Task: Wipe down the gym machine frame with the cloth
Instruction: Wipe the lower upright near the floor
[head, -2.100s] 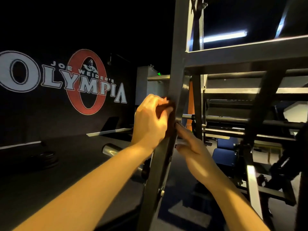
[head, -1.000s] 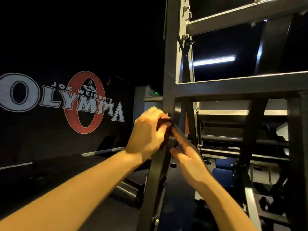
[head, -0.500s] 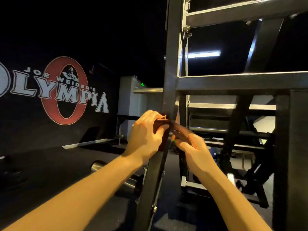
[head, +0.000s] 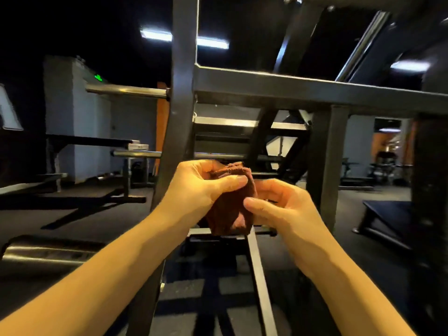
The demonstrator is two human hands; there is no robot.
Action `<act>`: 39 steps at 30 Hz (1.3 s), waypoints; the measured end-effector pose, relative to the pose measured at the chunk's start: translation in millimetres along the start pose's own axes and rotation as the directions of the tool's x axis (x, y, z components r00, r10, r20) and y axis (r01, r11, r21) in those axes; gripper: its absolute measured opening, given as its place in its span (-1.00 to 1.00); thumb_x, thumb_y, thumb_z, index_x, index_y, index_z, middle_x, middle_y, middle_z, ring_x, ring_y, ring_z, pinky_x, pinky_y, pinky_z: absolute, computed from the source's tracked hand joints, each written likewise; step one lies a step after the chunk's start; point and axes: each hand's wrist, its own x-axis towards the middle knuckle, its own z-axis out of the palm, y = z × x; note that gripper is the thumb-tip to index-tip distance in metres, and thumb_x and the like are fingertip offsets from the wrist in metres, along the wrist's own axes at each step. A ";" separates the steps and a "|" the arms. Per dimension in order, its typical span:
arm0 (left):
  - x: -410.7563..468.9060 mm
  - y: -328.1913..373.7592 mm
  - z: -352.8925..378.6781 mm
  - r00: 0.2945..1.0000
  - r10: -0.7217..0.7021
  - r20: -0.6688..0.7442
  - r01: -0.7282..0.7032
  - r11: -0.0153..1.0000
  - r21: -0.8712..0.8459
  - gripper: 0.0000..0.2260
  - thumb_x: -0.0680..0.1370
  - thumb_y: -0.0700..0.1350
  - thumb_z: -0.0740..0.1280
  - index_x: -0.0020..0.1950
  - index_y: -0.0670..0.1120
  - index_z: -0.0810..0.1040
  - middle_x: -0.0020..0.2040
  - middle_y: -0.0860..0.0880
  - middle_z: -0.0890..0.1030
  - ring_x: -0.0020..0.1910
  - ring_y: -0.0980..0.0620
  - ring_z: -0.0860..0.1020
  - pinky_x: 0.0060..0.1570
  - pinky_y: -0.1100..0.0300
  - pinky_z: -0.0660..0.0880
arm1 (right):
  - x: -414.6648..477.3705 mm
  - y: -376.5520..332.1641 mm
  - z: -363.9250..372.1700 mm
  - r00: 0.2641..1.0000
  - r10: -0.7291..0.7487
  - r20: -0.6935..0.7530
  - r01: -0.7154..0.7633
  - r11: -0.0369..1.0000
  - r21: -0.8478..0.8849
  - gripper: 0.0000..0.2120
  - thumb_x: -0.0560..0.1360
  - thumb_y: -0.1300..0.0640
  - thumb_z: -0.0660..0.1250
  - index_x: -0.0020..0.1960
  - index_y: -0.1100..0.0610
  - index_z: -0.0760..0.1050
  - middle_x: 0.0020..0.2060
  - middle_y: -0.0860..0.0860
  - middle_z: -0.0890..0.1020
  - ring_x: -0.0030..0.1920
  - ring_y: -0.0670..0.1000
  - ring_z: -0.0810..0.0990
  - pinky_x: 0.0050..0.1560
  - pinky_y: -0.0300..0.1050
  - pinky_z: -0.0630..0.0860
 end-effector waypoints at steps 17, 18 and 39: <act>40.6 10.8 244.1 0.887 -0.079 0.455 0.151 0.981 -0.125 -0.62 0.41 0.03 0.43 0.15 -0.14 0.65 -0.02 -0.09 0.74 -0.02 -0.03 0.73 -0.12 0.21 0.63 | -74.1 -30.4 -245.5 0.965 -0.096 -0.242 0.097 0.995 -0.009 -0.81 0.59 0.25 0.36 0.19 0.12 0.57 0.04 0.10 0.71 0.12 0.15 0.70 0.02 -0.04 0.66; 44.4 14.8 263.1 0.901 -0.090 0.424 0.166 0.975 -0.145 -0.61 0.41 0.03 0.42 0.15 -0.15 0.64 -0.03 -0.10 0.73 -0.06 -0.02 0.73 -0.15 0.22 0.63 | -74.1 -30.3 -266.5 0.971 -0.116 -0.211 0.124 0.992 0.028 -0.74 0.53 0.22 0.39 0.22 0.12 0.57 0.07 0.08 0.71 0.15 0.15 0.69 0.05 -0.05 0.66; 115.4 42.2 478.5 0.974 -0.207 0.094 0.206 0.978 0.026 -0.71 0.52 -0.11 0.47 0.20 -0.11 0.53 -0.04 -0.09 0.67 -0.23 0.04 0.72 -0.31 0.20 0.64 | -8.9 -13.0 -487.0 0.881 -0.338 -0.332 0.339 0.939 -0.057 -0.61 0.35 0.09 0.51 0.13 -0.01 0.50 -0.04 -0.16 0.71 0.05 -0.13 0.68 -0.03 -0.31 0.62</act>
